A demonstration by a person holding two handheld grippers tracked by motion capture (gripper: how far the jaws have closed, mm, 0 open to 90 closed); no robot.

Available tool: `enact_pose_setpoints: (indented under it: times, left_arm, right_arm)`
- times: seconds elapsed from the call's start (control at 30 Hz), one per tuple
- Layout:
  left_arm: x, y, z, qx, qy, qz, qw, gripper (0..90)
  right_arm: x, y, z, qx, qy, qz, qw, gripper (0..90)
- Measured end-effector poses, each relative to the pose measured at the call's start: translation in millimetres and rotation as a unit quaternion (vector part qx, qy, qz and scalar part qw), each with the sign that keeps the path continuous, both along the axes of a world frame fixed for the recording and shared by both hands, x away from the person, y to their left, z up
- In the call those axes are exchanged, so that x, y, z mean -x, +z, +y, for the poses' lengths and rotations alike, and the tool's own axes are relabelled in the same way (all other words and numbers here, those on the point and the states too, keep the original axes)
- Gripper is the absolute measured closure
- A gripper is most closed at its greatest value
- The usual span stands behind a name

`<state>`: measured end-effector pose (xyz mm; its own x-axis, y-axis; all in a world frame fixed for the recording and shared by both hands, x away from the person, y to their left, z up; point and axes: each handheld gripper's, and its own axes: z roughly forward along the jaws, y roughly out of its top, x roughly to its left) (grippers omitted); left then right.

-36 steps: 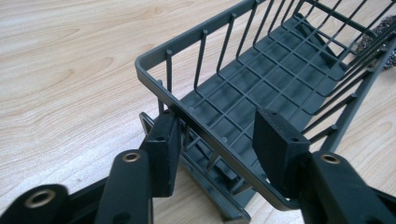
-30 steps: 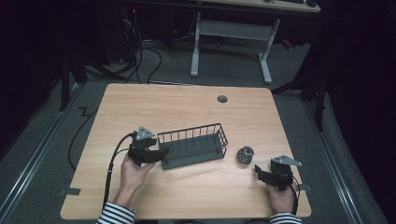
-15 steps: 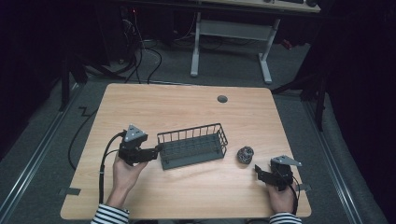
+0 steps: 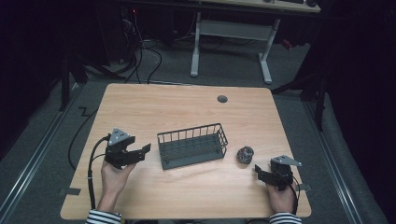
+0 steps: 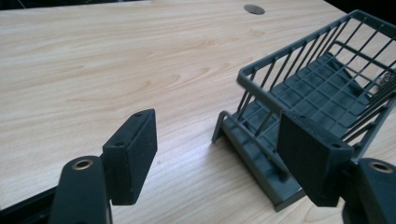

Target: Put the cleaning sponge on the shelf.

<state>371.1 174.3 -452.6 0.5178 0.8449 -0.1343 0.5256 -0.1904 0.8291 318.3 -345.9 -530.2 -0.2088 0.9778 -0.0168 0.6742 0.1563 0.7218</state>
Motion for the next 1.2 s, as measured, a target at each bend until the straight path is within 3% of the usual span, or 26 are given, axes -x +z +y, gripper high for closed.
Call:
enact_pose_setpoints:
  times: [0.13, 0.63, 1.07, 1.2]
  left_arm:
    - [3.0, -4.4, 4.1, -0.015, 0.011, -0.003, 0.9998, 29.6]
    - [8.7, -24.0, 27.6, -0.008, 0.034, 0.011, 0.9993, 28.2]
    - [17.8, -44.8, 34.1, -0.035, 0.047, 0.026, 0.9979, 26.2]
    - [18.9, -51.8, 37.2, -0.033, 0.053, 0.032, 0.9976, 26.0]
  right_arm:
    - [0.0, 0.0, 0.0, -0.001, -0.001, 0.0, 1.0, 29.1]
    - [0.1, 0.1, 0.0, -0.001, -0.001, 0.001, 1.0, 29.4]
    - [0.0, 0.1, 0.0, -0.001, -0.001, 0.0, 1.0, 29.5]
    - [0.1, 0.0, 0.1, -0.002, -0.002, 0.0, 1.0, 29.5]
